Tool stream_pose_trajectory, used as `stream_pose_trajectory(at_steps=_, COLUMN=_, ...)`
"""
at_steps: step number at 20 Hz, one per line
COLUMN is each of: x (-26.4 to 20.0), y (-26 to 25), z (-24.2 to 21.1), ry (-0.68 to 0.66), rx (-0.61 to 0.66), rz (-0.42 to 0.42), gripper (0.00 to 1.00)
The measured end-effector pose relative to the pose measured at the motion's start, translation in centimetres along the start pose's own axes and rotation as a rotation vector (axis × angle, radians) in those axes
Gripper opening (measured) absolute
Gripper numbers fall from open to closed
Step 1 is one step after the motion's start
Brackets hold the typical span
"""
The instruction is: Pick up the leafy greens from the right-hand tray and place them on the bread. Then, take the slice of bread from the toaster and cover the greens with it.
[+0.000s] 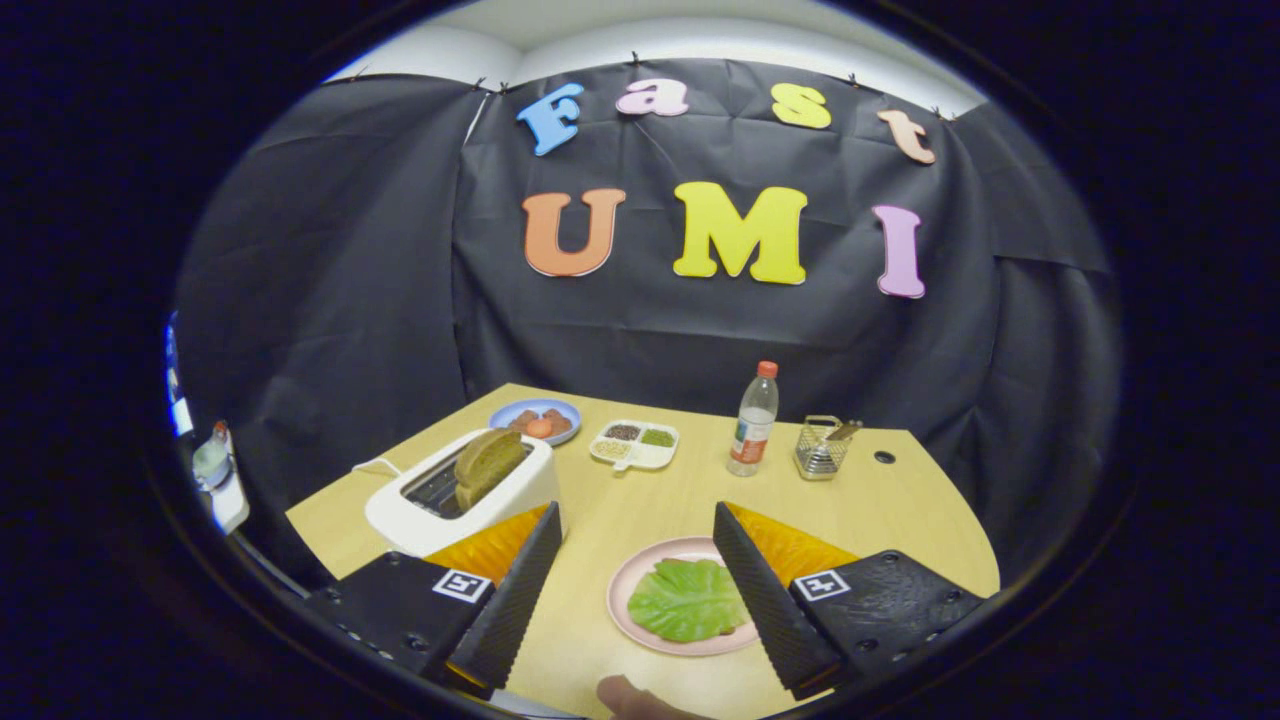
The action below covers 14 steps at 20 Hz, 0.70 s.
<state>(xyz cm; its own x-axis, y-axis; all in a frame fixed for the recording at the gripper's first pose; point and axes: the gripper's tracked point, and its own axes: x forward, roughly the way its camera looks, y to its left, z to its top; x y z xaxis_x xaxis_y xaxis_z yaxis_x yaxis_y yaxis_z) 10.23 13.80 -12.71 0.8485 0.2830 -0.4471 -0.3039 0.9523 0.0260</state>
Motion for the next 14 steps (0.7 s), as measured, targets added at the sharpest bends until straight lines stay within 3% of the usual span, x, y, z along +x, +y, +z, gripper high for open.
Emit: stream_pose_trajectory(at_steps=14, x=6.9, y=12.1, z=1.3, ry=0.098, rx=0.039, rz=0.101, gripper=0.94)
